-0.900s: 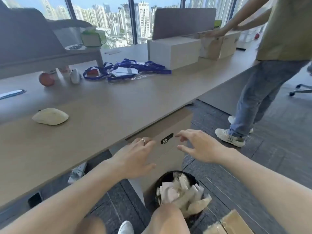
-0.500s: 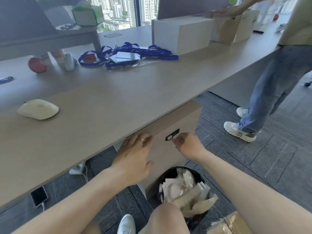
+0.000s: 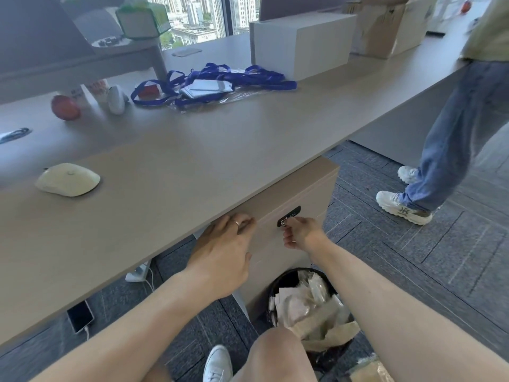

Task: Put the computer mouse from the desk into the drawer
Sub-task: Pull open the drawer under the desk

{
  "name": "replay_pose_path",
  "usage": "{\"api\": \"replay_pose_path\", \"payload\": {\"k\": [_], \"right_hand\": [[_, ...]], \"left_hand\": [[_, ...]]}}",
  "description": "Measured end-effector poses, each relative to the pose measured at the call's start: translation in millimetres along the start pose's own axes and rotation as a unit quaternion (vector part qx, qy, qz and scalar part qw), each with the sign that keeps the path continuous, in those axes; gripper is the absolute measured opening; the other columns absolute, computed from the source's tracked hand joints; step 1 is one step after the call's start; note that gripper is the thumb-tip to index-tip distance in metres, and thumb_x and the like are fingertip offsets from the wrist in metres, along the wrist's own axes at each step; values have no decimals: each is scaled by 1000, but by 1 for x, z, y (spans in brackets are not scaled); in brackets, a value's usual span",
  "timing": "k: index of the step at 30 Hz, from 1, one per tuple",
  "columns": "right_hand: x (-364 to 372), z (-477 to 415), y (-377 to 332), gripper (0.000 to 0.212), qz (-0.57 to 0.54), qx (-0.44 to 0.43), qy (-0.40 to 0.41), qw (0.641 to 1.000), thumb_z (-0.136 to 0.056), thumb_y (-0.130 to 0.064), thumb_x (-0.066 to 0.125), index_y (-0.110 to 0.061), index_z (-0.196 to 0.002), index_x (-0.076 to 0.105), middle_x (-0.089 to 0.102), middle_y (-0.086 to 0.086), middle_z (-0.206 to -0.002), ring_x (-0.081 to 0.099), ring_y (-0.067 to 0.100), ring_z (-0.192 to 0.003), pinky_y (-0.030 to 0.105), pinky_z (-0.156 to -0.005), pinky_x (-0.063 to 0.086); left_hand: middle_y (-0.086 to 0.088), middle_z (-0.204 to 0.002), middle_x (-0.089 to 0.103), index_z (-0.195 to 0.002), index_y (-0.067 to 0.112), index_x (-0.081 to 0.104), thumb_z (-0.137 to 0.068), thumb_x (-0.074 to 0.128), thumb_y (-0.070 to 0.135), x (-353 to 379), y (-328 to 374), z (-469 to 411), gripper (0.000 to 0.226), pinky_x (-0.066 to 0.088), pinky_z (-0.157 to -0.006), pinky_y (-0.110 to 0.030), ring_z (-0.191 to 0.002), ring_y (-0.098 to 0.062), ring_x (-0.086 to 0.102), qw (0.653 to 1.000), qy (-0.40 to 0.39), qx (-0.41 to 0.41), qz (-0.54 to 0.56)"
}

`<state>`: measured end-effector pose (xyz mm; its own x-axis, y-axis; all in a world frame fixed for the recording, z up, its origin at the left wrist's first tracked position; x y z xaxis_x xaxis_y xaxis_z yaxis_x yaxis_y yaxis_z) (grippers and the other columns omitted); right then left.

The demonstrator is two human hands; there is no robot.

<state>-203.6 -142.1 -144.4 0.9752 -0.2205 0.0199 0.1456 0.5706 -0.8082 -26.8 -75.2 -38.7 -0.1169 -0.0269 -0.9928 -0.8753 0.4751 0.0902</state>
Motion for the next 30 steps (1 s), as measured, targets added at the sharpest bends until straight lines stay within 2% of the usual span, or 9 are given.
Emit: {"api": "replay_pose_path", "payload": {"k": [2,4,8,11,13,16,22,26,30], "right_hand": [[2,0,4,16,-16,-5,5,1000,-102,-10,46,-1,-92,55,43,-2,-32,36,10,-26,16,-33,33],[-3,6,6,21,-24,-13,8,1000,-101,-10,46,-1,-85,55,44,-3,-32,36,10,-26,17,-34,34],[-29,35,17,18,-15,-55,2,998,-98,-9,49,0,-84,57,50,6,-56,44,18,-48,22,-43,43],[-52,55,28,19,16,-73,4,997,-98,-11,50,-1,-87,62,54,5,-63,53,18,-53,26,-56,53],[-63,64,36,20,32,-78,9,996,-97,-11,49,-1,-87,63,55,6,-64,56,18,-55,32,-63,53],[-80,77,48,22,12,-74,19,997,-96,-9,47,1,-85,63,53,9,-64,52,22,-56,33,-61,48],[-107,101,64,25,46,-85,42,994,-95,-12,48,-2,-80,66,56,9,-65,56,22,-60,33,-60,49],[-120,114,74,26,42,-87,53,994,-96,-11,47,-3,-78,64,55,9,-65,55,23,-60,32,-59,46],[-129,122,80,24,43,-85,59,994,-97,-11,46,-2,-82,63,55,8,-64,55,20,-56,29,-55,47]], "left_hand": [[5,-150,35,-148,20,35,-93,55,24,-1,0,-2,58,39,-105,-37,-134,-18,32,1000,-1,0,7],[5,-148,38,-145,20,39,-91,55,19,-2,-1,-5,56,42,-103,-37,-130,-18,36,1000,0,-2,11],[7,-142,44,-139,22,48,-90,56,16,-4,-3,-8,50,49,-95,-38,-123,-17,45,999,6,-11,29],[8,-140,47,-137,21,52,-92,56,20,-7,-2,-8,45,48,-95,-35,-122,-16,47,999,13,-15,34],[7,-141,47,-138,21,52,-92,54,15,-7,-1,-8,47,46,-96,-32,-123,-16,46,999,7,-18,27],[8,-147,42,-141,22,48,-89,53,10,-5,1,-8,53,45,-94,-32,-126,-17,41,999,-13,-34,28],[3,-155,34,-150,18,36,-90,57,27,-6,9,0,64,41,-98,-35,-134,-22,31,998,-35,-48,1],[3,-158,31,-151,19,34,-82,64,49,-6,13,3,81,40,-103,-39,-138,-23,29,997,-48,-60,9],[3,-159,29,-152,19,32,-78,65,55,-6,16,4,88,40,-105,-41,-139,-25,29,997,-56,-58,3]]}}
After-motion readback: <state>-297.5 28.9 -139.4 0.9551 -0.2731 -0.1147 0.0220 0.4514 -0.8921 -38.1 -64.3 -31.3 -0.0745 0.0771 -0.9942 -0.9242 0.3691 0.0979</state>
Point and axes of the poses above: each hand's wrist, its own z-axis away from the middle knuckle, its own x-axis out of the palm, y = z × x, the point moved 5 cm from there along -z, towards the middle knuckle
